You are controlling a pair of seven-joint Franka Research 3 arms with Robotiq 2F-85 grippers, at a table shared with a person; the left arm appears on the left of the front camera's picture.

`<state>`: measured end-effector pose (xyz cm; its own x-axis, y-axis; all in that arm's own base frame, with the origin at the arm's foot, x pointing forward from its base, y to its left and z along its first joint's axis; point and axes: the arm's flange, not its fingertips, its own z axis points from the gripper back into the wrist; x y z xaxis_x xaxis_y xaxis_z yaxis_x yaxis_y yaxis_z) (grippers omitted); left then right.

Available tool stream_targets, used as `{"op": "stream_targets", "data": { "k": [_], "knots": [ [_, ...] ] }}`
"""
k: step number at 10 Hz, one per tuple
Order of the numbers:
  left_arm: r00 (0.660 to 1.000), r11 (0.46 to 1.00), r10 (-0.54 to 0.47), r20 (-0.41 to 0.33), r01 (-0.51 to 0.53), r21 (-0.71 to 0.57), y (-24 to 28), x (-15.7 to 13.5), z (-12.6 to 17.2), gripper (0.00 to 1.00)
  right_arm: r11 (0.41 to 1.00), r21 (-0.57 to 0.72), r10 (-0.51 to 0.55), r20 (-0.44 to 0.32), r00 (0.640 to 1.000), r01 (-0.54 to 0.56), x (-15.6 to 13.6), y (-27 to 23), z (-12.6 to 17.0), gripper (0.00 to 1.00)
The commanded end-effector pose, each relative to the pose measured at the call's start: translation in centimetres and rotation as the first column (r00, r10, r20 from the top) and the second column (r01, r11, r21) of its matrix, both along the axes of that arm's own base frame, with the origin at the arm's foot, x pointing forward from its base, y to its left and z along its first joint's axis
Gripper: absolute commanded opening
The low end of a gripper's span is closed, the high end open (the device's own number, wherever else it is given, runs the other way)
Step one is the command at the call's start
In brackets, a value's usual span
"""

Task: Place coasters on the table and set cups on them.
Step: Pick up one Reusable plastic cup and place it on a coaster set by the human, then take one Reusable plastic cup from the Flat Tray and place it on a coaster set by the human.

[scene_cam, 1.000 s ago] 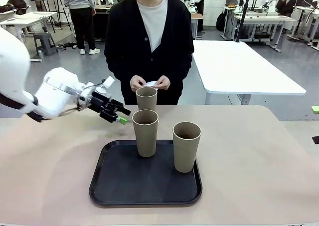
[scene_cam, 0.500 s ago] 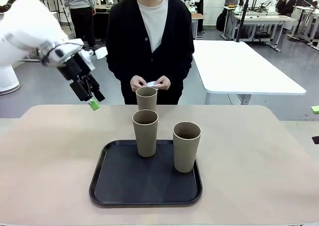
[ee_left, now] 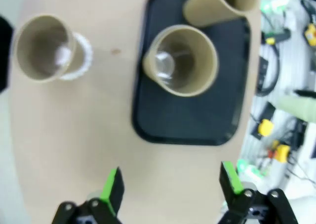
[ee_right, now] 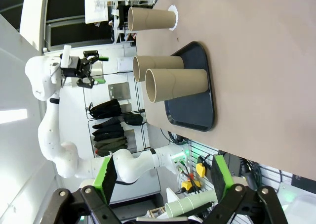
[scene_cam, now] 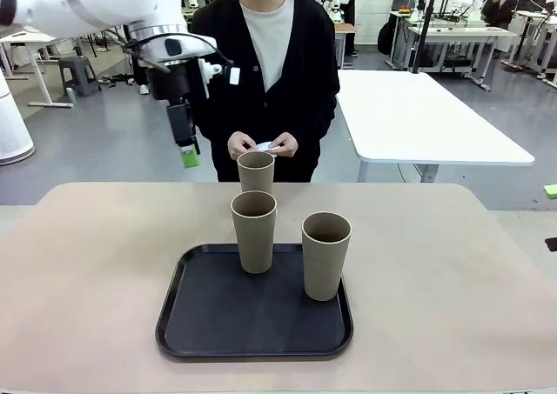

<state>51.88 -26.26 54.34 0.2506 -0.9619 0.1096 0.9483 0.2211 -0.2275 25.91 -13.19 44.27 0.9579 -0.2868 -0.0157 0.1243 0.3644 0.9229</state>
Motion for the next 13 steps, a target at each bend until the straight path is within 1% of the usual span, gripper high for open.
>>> {"op": "stream_targets", "data": {
  "k": [1, 4, 5, 10, 11, 12, 13],
  "knots": [
    [0.989, 0.991, 0.115, 0.094, -0.121, 0.057, -0.9, 2.4, 1.1, 1.0, 1.0, 0.015, 0.0, 0.012, 1.0, 0.0, 0.1, -0.1, 0.1, 1.0],
    [0.956, 0.962, 0.222, 0.191, -0.247, 0.116, -0.8, 3.9, 0.9, 1.0, 1.0, 0.015, 0.0, 0.012, 1.0, 0.0, 0.1, -0.1, 0.1, 1.0],
    [0.982, 0.987, 0.149, 0.118, -0.156, 0.047, -0.1, 3.4, 1.2, 1.0, 1.0, 0.015, 0.0, 0.012, 1.0, 0.0, 0.1, -0.1, 0.1, 1.0],
    [0.982, 0.987, 0.149, 0.118, -0.156, 0.047, -0.1, 3.4, 1.2, 1.0, 1.0, 0.015, 0.0, 0.012, 1.0, 0.0, 0.1, -0.1, 0.1, 1.0],
    [0.977, 0.982, 0.168, 0.135, -0.177, 0.064, -0.5, 3.5, 1.1, 1.0, 1.0, 0.015, 0.0, 0.012, 1.0, 0.0, 0.1, -0.1, 0.1, 1.0],
    [0.953, 0.957, 0.289, 0.092, -0.289, -0.016, 0.3, 1.6, 1.1, 1.0, 1.0, 0.015, 0.0, 0.012, 1.0, 0.0, 0.1, -0.1, 0.1, 1.0],
    [0.903, 0.899, 0.43, 0.028, -0.425, -0.102, 2.2, -1.5, 0.9, 1.0, 1.0, 0.015, 0.0, 0.012, 1.0, 0.0, 0.1, -0.1, 0.1, 1.0]
  ]
}}
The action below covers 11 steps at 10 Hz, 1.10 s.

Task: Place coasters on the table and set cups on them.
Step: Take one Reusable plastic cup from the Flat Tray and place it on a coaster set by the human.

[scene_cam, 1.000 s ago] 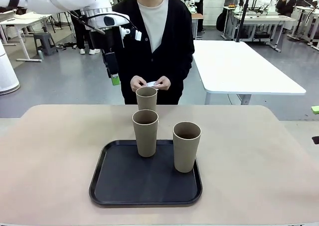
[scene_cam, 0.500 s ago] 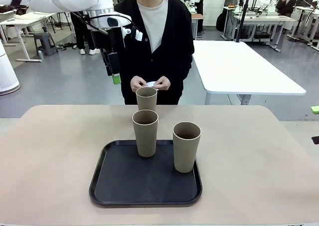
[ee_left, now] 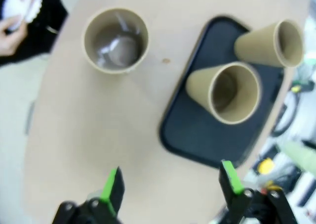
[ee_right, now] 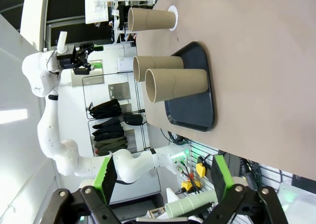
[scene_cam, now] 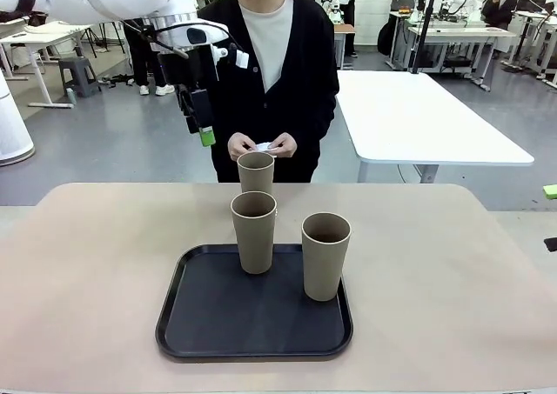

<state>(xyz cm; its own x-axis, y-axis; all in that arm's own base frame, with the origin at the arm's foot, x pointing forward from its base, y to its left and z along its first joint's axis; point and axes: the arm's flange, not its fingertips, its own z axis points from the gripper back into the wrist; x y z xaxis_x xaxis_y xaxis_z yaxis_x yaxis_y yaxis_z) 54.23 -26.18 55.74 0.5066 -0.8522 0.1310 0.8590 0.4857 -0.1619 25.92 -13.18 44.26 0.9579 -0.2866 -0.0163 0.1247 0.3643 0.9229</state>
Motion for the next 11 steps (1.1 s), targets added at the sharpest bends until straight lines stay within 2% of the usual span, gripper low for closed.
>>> {"op": "stream_targets", "data": {
  "k": [1, 2, 5, 6, 7, 8, 9, 10, 11],
  "knots": [
    [0.965, 0.949, 0.26, -0.037, -0.263, -0.174, 4.7, -6.2, -0.7, 1.0, 1.0, 0.015, 0.0, 0.012, 1.0, 0.0, 0.1, -0.1, 0.1, 1.0],
    [0.931, 0.905, 0.362, -0.038, -0.361, -0.225, 7.9, -8.3, -0.4, 1.0, 1.0, 0.015, 0.0, 0.012, 1.0, 0.0, 0.1, -0.1, 0.1, 1.0],
    [0.831, 0.745, 0.536, -0.149, -0.548, -0.381, 19.4, -12.9, -0.9, 1.0, 1.0, 0.015, 0.0, 0.012, 1.0, 0.0, 0.1, -0.1, 0.1, 1.0],
    [0.832, 0.675, 0.503, -0.235, -0.548, -0.493, 23.3, -13.8, -1.1, 1.0, 1.0, 0.015, 0.0, 0.012, 1.0, 0.0, 0.1, -0.1, 0.1, 1.0],
    [0.843, 0.587, 0.421, -0.335, -0.535, -0.607, 27.4, -13.7, -1.2, 1.0, 1.0, 0.015, 0.0, 0.012, 1.0, 0.0, 0.1, -0.1, 0.1, 1.0],
    [0.865, 0.51, 0.273, -0.421, -0.501, -0.7, 30.8, -13.1, -2.0, 1.0, 1.0, 0.015, 0.0, 0.012, 1.0, 0.0, 0.1, -0.1, 0.1, 1.0],
    [0.868, 0.433, 0.116, -0.484, -0.482, -0.761, 34.0, -12.5, -3.5, 1.0, 1.0, 0.015, 0.0, 0.012, 1.0, 0.0, 0.1, -0.1, 0.1, 1.0],
    [0.859, 0.392, 0.07, -0.508, -0.492, -0.777, 36.2, -12.4, -5.2, 1.0, 1.0, 0.015, 0.0, 0.012, 1.0, 0.0, 0.1, -0.1, 0.1, 1.0],
    [0.824, 0.346, 0.062, -0.563, -0.547, -0.762, 38.2, -11.9, -7.0, 1.0, 1.0, 0.015, 0.0, 0.012, 1.0, 0.0, 0.1, -0.1, 0.1, 1.0]
  ]
}}
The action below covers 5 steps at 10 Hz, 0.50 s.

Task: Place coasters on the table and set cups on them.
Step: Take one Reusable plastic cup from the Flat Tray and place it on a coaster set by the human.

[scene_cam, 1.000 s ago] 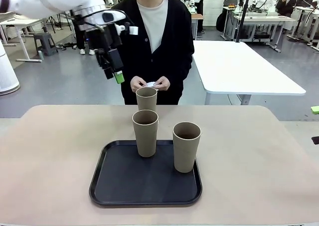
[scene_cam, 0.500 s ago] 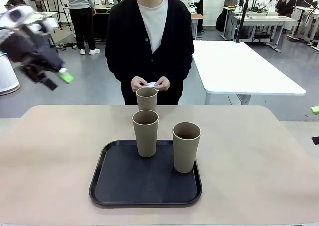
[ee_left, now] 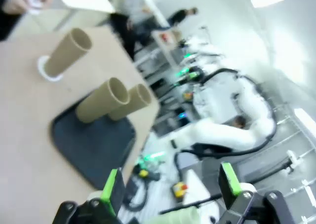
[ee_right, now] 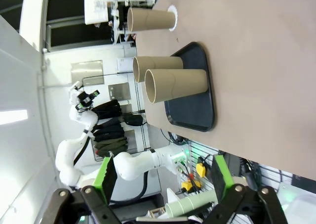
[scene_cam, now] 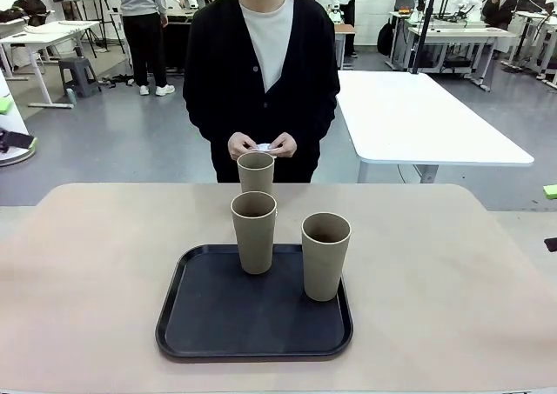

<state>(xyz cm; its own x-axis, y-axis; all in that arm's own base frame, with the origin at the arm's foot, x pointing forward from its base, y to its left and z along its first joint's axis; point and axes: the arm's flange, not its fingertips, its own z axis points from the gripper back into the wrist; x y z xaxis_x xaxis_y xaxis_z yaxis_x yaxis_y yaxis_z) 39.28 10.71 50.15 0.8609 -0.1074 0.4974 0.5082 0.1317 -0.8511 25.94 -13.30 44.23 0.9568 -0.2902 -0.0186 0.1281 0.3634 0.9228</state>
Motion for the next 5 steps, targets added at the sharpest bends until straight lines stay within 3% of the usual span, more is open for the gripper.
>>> {"op": "stream_targets", "data": {
  "k": [1, 3, 5],
  "knots": [
    [0.988, 0.995, -0.041, -0.152, 0.026, -0.097, 2.9, 2.6, -3.9, 1.0, 1.0, 0.015, 0.003, 0.015, 1.0, -0.004, 0.1, 0.0, 0.1, 1.0],
    [0.971, 0.986, -0.027, -0.237, -0.013, -0.166, 5.8, 2.4, -8.6, 1.0, 1.0, 0.015, 0.003, 0.015, 1.0, -0.004, 0.1, 0.0, 0.1, 1.0],
    [0.966, 0.983, -0.018, -0.258, -0.03, -0.18, 5.9, 2.3, -10.4, 1.0, 1.0, 0.015, 0.003, 0.015, 1.0, -0.004, 0.1, 0.0, 0.1, 1.0]
  ]
}}
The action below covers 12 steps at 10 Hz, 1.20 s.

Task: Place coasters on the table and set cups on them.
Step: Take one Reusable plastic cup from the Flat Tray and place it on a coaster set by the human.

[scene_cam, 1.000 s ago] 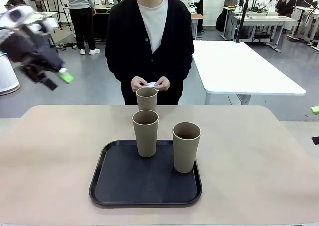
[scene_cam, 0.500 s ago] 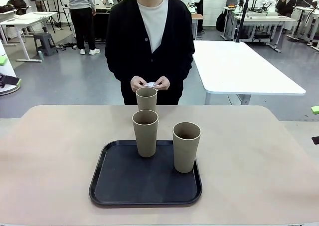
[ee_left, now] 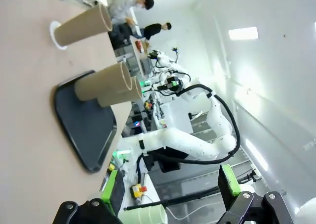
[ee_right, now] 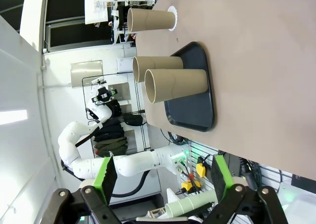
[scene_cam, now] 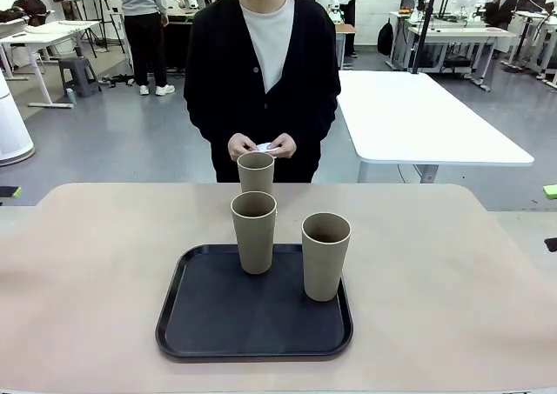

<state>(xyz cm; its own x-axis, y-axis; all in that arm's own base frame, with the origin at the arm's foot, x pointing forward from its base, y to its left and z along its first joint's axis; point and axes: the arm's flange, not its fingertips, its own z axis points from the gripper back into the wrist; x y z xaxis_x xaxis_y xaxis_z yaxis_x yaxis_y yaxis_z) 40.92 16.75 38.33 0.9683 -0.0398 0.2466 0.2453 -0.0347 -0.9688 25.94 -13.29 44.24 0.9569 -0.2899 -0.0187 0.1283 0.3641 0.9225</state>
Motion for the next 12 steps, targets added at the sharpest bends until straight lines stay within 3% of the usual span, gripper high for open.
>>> {"op": "stream_targets", "data": {
  "k": [1, 6, 9, 11, 12],
  "knots": [
    [1.0, 1.0, 0.006, 0.019, -0.006, 0.013, 0.0, 0.9, 1.6, 1.0, 1.0, 0.015, 0.003, 0.015, 1.0, -0.003, 0.1, 0.0, 0.1, 1.0],
    [1.0, 0.978, 0.005, -0.014, -0.002, 0.21, -4.1, 1.1, 4.6, 1.0, 1.0, 0.015, 0.003, 0.015, 1.0, -0.003, 0.1, 0.0, 0.1, 1.0],
    [1.0, 0.968, 0.013, -0.02, -0.008, 0.249, -4.5, 0.9, 5.2, 1.0, 1.0, 0.015, 0.003, 0.015, 1.0, -0.003, 0.1, 0.0, 0.1, 1.0],
    [0.998, 0.957, -0.049, -0.035, 0.057, 0.285, -6.6, 1.4, 4.9, 1.0, 1.0, 0.015, 0.003, 0.015, 1.0, -0.003, 0.1, 0.0, 0.1, 1.0],
    [1.0, 0.973, 0.001, -0.006, 0.001, 0.232, -4.3, 1.4, 5.0, 1.0, 1.0, 0.015, 0.003, 0.015, 1.0, -0.003, 0.1, 0.0, 0.1, 1.0]
  ]
}}
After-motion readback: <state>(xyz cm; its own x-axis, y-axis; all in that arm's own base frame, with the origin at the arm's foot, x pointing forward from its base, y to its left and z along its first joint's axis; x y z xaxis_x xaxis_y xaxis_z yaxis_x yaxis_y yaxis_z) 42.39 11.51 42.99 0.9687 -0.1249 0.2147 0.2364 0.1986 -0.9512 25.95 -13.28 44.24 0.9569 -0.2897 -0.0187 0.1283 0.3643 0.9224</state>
